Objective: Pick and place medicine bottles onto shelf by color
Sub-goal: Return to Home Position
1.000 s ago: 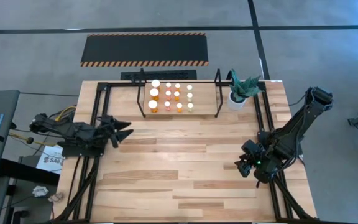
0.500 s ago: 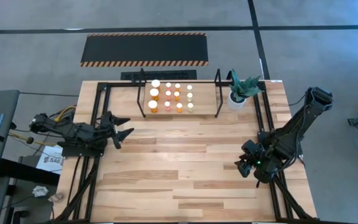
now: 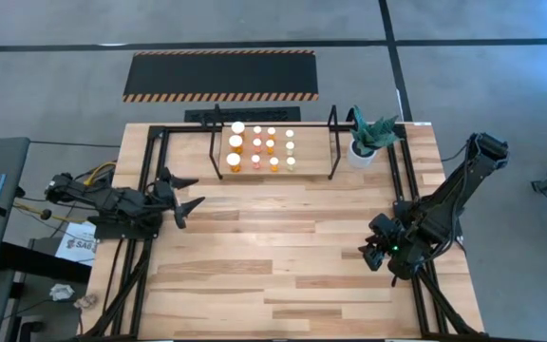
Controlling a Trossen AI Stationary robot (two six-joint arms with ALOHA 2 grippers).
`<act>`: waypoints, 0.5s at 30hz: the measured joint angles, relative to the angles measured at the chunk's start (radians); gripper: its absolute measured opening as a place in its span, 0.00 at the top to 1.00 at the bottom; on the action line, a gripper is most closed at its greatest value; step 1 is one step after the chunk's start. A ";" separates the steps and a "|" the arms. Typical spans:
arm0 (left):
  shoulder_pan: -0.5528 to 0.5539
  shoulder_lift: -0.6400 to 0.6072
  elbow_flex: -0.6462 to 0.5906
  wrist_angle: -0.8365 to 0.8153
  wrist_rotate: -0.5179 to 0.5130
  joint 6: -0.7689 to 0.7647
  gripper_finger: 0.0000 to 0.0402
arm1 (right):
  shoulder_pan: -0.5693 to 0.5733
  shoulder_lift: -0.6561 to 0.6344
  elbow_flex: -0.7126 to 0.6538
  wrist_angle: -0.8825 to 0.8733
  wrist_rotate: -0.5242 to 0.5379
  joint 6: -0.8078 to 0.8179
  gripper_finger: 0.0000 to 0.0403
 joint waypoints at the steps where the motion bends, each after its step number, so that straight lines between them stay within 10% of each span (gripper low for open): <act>1: 0.000 0.000 0.000 -0.001 0.002 -0.006 0.32 | 0.000 0.000 0.000 0.000 0.000 0.000 0.44; 15: 0.000 0.000 0.001 -0.008 0.003 -0.014 0.32 | 0.000 0.000 0.000 0.000 0.000 0.000 0.44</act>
